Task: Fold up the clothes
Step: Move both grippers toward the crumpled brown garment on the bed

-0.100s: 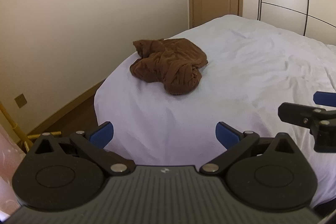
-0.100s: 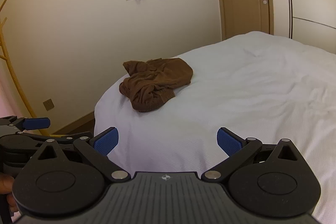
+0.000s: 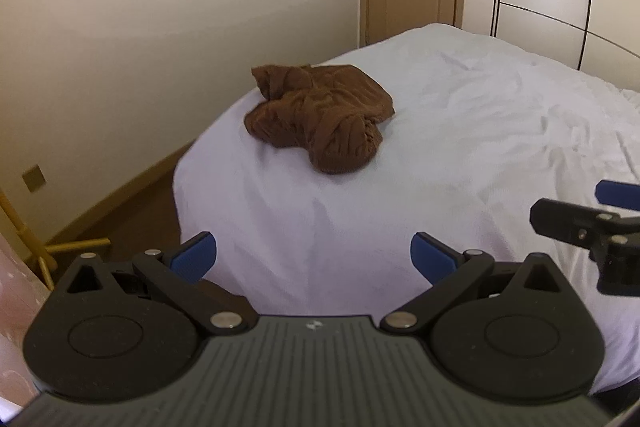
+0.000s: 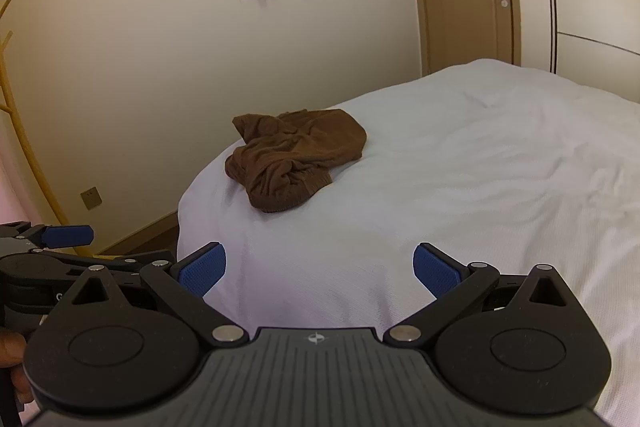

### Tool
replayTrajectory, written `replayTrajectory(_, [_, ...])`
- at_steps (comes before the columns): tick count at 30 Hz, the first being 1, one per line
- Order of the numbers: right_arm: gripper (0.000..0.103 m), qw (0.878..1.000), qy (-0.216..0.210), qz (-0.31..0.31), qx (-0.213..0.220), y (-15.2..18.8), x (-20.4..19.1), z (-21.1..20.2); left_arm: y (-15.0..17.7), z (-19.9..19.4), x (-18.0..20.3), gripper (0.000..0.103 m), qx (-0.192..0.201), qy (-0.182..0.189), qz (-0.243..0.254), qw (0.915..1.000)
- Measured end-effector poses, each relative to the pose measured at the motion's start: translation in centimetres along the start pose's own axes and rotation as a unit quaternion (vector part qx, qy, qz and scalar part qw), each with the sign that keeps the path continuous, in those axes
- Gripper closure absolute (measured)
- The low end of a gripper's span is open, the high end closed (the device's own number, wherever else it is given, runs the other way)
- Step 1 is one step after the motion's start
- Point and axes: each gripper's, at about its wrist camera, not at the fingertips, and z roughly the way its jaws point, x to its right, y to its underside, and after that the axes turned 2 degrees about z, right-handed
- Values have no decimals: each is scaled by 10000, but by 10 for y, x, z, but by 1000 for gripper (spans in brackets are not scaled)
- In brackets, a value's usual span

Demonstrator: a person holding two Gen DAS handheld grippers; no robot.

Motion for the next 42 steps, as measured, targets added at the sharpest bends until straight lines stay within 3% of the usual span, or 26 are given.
replayTrajectory(10, [1,9999,1,93,-80,2,7,7,5,10,0,1,-110,242,-77,9996])
replayTrajectory(17, [1,9998,69,40,-195,5,2,35,1,7,2,1,-123,268,-74,9995])
replayTrajectory(42, [1,9999,76,121,-38,7,10,22,1,-8,9,1,-7,484,32,9988])
